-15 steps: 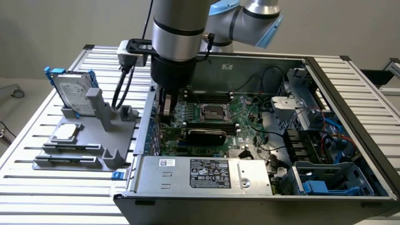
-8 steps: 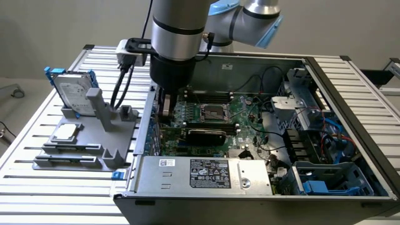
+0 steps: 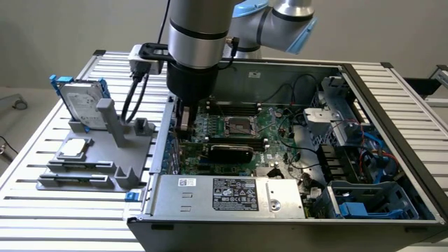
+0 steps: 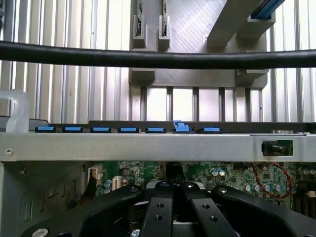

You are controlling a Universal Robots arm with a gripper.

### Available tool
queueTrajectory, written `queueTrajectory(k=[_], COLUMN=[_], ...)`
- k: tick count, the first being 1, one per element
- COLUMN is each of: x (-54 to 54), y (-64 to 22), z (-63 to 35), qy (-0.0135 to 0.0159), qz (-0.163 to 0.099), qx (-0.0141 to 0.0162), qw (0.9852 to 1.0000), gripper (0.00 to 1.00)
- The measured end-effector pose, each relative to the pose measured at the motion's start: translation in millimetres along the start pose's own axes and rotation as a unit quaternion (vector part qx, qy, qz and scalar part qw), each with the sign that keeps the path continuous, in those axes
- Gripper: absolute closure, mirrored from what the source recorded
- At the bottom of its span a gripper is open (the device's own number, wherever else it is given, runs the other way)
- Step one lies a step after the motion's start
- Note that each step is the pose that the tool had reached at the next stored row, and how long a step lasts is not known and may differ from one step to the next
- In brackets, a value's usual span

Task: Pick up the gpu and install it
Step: 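Press down on the gpu until it lock into place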

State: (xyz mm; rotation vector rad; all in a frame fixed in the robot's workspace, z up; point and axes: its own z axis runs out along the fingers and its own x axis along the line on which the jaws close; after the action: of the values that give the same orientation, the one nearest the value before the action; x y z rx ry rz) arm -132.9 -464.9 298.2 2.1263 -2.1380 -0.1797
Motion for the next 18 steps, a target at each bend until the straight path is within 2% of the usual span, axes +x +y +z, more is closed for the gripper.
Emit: queueTrajectory(k=[11, 18], x=[0.0, 0.0], y=[1.8, 2.7], z=[-0.4, -5.7], qy=[-0.0024, -0.0026], qz=[0.014, 0.015], qx=[-0.0010, -0.0017], qw=[0.9999, 0.9999], gripper=[0.89, 0.89])
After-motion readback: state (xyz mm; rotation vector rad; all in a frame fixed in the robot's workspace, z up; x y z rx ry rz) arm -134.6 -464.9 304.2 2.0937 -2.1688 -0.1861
